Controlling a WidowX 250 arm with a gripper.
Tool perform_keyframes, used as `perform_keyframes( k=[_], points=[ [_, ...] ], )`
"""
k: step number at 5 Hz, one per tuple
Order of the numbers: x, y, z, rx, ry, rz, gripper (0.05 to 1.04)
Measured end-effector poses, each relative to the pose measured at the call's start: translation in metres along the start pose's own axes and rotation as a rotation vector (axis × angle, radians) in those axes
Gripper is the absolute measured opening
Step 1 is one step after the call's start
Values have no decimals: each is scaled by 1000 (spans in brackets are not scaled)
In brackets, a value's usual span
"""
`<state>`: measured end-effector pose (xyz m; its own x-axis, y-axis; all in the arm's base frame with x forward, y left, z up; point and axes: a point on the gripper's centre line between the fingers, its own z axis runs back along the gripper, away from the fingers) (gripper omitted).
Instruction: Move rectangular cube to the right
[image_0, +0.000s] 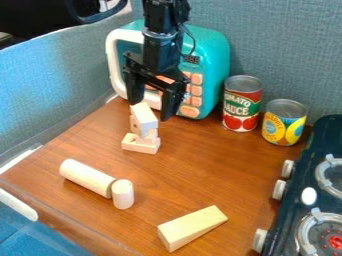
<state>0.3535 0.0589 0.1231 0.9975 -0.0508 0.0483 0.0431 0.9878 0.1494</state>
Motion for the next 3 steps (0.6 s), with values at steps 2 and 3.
perform_keyframes(
  k=[2,3],
  points=[
    [9,-5,-8,-44,24,108,1000],
    [20,3,-14,-30,59,250,1000]
  ],
)
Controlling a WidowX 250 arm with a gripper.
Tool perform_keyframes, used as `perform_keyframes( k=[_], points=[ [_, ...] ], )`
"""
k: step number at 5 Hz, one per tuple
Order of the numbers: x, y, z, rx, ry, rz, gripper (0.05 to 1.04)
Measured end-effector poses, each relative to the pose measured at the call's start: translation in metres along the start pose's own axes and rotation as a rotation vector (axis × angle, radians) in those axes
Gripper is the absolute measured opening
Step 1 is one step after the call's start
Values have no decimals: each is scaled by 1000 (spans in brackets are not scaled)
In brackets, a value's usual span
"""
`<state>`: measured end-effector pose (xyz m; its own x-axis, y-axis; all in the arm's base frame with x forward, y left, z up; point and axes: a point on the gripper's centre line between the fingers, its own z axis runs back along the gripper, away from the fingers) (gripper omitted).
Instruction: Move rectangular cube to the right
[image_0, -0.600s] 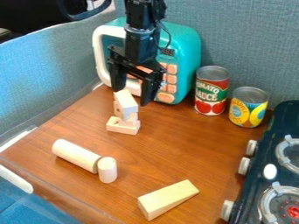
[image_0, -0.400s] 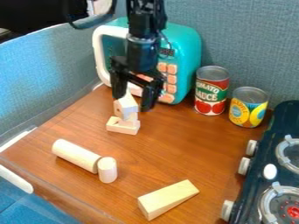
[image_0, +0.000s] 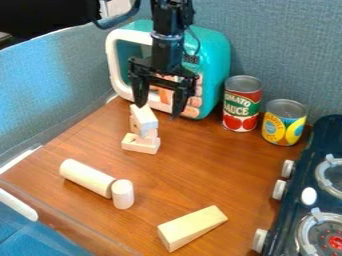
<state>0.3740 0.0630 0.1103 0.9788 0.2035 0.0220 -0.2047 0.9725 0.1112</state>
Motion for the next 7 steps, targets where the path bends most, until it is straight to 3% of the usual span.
perform_keyframes(
  k=[1,2,3,4,5,6,7],
  points=[
    [7,8,-3,66,31,128,1000],
    [12,10,-10,107,147,322,1000],
    [12,16,-21,180,219,468,1000],
    [11,16,-39,185,287,616,1000],
    [10,29,-43,167,311,663,1000],
    [8,31,-42,159,327,620,965],
    [7,30,-44,145,338,545,685]
  ],
)
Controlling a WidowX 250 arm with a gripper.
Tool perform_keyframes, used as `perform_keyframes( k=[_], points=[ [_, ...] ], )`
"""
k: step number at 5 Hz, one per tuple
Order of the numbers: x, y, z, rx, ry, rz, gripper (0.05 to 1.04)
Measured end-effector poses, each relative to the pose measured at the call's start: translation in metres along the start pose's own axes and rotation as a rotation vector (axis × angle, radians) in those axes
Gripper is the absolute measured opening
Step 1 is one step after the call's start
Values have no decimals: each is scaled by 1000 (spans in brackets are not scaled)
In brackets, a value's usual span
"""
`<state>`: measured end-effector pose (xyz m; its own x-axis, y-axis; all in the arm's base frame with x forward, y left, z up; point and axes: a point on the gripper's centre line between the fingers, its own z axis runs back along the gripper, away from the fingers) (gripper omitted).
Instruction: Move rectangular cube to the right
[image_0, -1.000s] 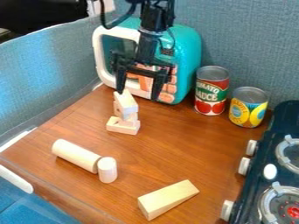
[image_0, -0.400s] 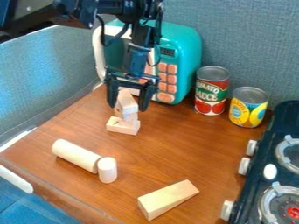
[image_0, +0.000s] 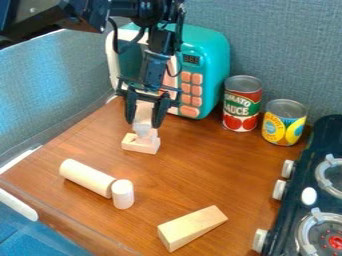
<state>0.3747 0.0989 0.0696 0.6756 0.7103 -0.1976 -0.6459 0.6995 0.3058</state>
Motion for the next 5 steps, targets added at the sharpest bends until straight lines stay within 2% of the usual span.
perform_keyframes(
  k=[1,3,4,5],
  points=[
    [0,2,1,29,-14,6,525],
    [-10,-7,-2,66,-26,-29,525],
    [-30,-12,7,39,-103,-204,525],
    [-58,-19,14,91,-225,-415,525]
  ],
)
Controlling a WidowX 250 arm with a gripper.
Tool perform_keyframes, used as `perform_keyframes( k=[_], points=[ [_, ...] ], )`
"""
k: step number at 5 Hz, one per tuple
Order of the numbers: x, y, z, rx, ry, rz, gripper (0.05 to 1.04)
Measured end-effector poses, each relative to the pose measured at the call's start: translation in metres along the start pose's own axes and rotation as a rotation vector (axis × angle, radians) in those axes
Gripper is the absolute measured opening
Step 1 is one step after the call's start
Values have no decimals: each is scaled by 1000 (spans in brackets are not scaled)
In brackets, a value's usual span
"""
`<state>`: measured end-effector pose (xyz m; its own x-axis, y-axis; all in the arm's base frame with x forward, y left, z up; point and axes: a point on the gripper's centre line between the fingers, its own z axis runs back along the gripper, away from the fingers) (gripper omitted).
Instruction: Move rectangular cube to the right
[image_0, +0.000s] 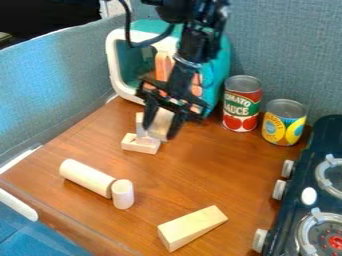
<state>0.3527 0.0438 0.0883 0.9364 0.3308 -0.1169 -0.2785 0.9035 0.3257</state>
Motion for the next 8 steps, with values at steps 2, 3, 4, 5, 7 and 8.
perform_keyframes(
  k=[2,3,4,5,7,8],
  points=[
    [-9,-9,-8,32,-53,-164,525],
    [-1,-15,-35,-69,-127,-293,525],
    [14,-10,-55,-177,-232,-299,525],
    [16,-18,-66,-208,-228,-336,525],
    [17,-19,-68,-192,-232,-298,597],
    [11,-24,-61,-179,-221,-323,896]
  ],
)
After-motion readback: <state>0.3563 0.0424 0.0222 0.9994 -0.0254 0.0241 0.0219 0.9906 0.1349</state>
